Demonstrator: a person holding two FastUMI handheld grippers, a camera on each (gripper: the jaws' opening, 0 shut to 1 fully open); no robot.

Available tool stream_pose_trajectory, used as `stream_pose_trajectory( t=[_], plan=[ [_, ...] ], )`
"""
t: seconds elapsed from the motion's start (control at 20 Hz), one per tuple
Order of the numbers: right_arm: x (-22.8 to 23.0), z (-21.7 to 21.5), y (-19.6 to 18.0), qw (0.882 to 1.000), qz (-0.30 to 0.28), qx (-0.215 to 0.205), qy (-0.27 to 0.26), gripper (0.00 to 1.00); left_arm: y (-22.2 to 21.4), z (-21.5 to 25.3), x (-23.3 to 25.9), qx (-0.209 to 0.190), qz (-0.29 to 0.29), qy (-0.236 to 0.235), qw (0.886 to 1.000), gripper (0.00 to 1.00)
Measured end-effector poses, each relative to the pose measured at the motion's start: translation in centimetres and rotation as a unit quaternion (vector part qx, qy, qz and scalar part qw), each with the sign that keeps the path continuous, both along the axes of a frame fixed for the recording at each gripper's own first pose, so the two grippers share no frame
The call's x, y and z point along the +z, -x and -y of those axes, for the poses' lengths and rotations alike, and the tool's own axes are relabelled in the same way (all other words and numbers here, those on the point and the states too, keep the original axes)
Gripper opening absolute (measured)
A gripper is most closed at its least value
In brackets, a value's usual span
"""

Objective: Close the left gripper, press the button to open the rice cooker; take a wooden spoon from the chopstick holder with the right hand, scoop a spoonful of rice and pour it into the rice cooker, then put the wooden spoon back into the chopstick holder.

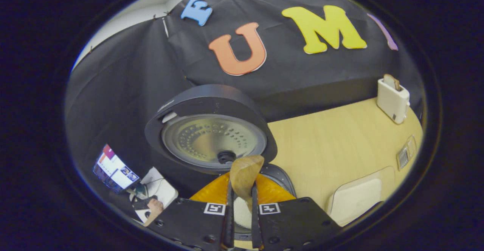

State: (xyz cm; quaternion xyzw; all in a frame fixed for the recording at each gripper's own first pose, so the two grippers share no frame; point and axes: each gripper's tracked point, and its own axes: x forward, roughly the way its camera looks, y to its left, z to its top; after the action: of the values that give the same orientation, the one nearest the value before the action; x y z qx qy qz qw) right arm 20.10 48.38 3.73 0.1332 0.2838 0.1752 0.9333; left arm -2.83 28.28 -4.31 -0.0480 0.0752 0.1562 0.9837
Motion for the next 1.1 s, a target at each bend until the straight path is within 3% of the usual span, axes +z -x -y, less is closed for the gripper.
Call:
stream_pose_trajectory(
  t=[0.25, 0.4, 0.7, 0.85, 1.1],
  plan=[
    [-0.7, -2.0, -0.6, 0.991, 0.056, 0.059, 0.106, 0.17, 0.0, 0.4, 0.1, 0.002, 0.002, 0.005, 1.000, 1.00],
    [0.1, -2.6, -0.2, 0.981, 0.097, 0.071, 0.152, 0.18, 0.0, 0.4, -0.1, 0.005, 0.002, 0.006, 1.000, 1.00],
    [1.8, -2.8, 0.5, 0.947, 0.185, 0.077, 0.253, 0.18, 0.2, 0.6, -0.3, 0.010, -0.003, 0.012, 1.000, 1.00],
    [2.4, -2.9, 1.4, 0.942, 0.202, 0.079, 0.256, 0.19, 0.3, 0.5, -0.2, 0.010, -0.003, 0.010, 1.000, 1.00],
    [4.8, -1.2, 3.8, 0.952, 0.216, 0.086, 0.200, 0.18, 0.2, 0.8, 0.3, 0.003, 0.003, 0.012, 1.000, 1.00]
  ],
)
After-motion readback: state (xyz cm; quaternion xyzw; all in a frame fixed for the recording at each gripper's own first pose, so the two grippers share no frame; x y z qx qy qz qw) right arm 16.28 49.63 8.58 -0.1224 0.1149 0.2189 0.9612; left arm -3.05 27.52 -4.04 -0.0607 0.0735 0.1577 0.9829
